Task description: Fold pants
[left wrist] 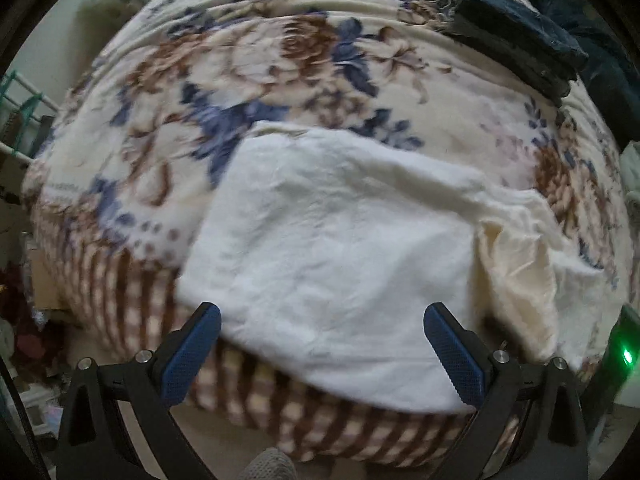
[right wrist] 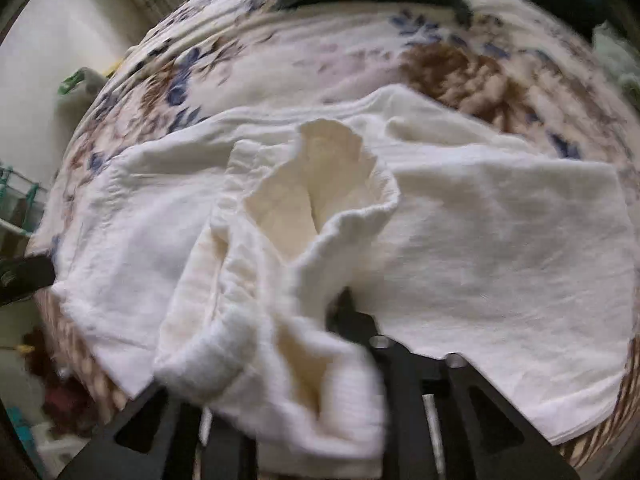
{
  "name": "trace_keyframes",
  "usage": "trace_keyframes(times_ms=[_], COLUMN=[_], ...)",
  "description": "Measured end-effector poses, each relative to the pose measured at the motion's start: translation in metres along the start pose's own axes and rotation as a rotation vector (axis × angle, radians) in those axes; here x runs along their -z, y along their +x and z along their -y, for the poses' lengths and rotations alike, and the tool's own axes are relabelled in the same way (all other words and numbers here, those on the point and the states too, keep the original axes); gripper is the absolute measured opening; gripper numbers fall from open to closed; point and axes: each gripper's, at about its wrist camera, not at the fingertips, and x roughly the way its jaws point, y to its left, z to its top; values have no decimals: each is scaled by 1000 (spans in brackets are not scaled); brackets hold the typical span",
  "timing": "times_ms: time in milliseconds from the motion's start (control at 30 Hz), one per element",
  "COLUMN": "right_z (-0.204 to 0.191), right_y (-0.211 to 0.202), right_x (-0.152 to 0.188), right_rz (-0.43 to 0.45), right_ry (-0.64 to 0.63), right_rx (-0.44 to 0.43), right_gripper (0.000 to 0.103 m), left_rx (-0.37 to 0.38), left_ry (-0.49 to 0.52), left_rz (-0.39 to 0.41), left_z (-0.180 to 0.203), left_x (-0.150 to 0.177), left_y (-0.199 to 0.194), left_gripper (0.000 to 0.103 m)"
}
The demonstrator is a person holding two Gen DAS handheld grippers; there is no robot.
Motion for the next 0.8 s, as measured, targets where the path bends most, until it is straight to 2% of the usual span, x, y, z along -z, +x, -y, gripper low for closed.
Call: trace_keyframes(times_ms=[33, 67, 100, 133, 167, 233, 300, 367, 467, 500, 533, 567, 633, 733, 800], right_z=[9, 14, 28, 37, 51, 80, 119, 153, 203, 218, 230, 241, 260, 280, 285], right_y=[-5, -14, -28, -39, -54, -76, -91, -97, -90, -83, -75, -67, -49, -43, -51], right_x=[-2, -1, 2, 3, 8, 17, 27, 31, 42, 43, 44, 46, 49, 59, 61], right_rz=[-31, -49, -49, -46, -35, -17, -16, -18, -45, -68, -93, -116, -182, -197, -185], right_ry=[34, 75, 127, 155, 193, 267, 352, 405, 471, 485, 493, 495, 487, 543, 540], right_rx=[-96, -162, -262, -325, -364, -377, -309, -206, -63, -15, 22, 52, 134, 79, 76], right_gripper=[72, 80, 82, 82, 82, 82, 82, 82, 82, 82, 82, 82, 82, 82, 82], left_rx=[31, 65, 96, 132, 159, 205, 221, 180, 10, -93, -124, -125, -79, -85, -59], left_ry=[-3, -5, -4, -2, -6, -11, 25, 111, 215, 248, 253, 248, 219, 236, 215], left_rz=[-11, -20, -27, -40, -53, -71, -69, -73, -88, -98, -103, -107, -113, -109, -99], left_z=[5, 13, 21, 34, 44, 63, 88, 117, 138, 137, 132, 125, 109, 105, 100], left_x=[-4, -7, -10, -14, -16, -18, -17, -12, 0, 6, 9, 11, 16, 20, 22], left_y=[2, 3, 4, 7, 9, 12, 16, 28, 58, 73, 80, 85, 89, 82, 68], left_gripper=[103, 103, 103, 103, 103, 103, 103, 103, 103, 103, 103, 103, 103, 103, 103])
